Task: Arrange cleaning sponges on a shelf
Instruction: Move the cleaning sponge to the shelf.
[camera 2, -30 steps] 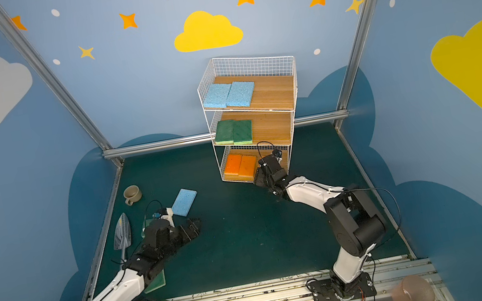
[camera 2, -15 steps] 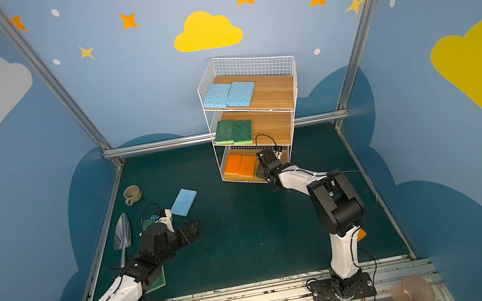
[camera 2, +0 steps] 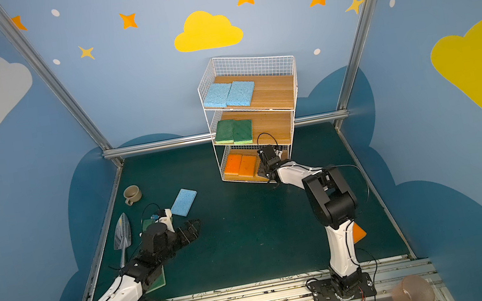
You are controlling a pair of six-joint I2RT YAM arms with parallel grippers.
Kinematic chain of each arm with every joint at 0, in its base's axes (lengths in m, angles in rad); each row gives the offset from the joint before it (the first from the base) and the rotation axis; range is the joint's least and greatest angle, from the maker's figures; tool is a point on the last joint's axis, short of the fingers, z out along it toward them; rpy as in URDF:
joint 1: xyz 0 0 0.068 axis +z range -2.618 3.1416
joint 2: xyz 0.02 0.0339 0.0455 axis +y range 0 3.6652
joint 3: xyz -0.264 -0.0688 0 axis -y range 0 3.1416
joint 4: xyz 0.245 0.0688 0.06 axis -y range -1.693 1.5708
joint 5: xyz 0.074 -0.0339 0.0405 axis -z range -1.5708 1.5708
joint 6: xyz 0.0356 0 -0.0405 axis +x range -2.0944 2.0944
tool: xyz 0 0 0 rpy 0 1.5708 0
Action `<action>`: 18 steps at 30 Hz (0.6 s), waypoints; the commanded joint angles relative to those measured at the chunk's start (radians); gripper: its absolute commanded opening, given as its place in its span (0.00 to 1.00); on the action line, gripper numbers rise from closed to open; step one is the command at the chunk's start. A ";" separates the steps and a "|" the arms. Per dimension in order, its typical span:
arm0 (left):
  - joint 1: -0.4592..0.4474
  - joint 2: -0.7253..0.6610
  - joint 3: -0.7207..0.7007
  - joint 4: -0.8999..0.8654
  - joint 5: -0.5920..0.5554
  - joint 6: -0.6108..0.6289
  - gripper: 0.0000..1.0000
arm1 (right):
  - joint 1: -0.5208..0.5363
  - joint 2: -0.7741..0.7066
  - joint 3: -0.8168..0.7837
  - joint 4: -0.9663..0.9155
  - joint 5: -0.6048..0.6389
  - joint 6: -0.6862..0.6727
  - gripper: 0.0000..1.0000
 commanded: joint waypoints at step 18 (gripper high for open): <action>-0.017 -0.018 0.016 -0.031 -0.025 0.010 1.00 | -0.042 0.077 0.100 -0.035 -0.069 -0.040 0.62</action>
